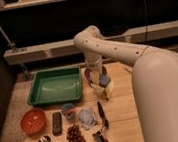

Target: Place sponge in paper cup

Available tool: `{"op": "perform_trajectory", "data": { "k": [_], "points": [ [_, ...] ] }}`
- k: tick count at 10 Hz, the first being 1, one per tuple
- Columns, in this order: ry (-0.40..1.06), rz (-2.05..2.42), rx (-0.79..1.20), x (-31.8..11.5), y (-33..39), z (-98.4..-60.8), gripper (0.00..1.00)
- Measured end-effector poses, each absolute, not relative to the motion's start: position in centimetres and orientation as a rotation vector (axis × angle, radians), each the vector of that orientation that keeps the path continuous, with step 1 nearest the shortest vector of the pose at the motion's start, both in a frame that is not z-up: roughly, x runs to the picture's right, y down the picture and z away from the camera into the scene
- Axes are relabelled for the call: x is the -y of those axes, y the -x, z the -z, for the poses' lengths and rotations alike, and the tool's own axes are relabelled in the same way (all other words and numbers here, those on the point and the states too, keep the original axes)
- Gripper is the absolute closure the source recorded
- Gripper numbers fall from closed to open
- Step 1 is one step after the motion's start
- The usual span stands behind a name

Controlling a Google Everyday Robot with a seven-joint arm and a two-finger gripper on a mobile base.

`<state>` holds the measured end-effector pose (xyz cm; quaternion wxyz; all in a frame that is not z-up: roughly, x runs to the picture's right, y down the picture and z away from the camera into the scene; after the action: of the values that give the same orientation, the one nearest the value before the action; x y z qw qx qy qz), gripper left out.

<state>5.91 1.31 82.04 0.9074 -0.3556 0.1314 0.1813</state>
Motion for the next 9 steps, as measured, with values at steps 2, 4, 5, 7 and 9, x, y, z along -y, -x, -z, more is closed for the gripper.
{"op": "perform_trajectory", "data": {
  "k": [2,4,5,7,9],
  "points": [
    [0.731,-0.374,-0.269,-1.13,-5.7,-82.11,0.8],
    [0.73,-0.375,-0.271,-0.9,-5.98,-82.23,0.8],
    [0.731,-0.373,-0.27,-0.86,-5.88,-82.24,0.8],
    [0.733,-0.364,-0.268,-0.81,-5.27,-82.27,0.8],
    [0.73,-0.365,-0.269,-0.55,-5.3,-82.21,0.8]
  ]
}}
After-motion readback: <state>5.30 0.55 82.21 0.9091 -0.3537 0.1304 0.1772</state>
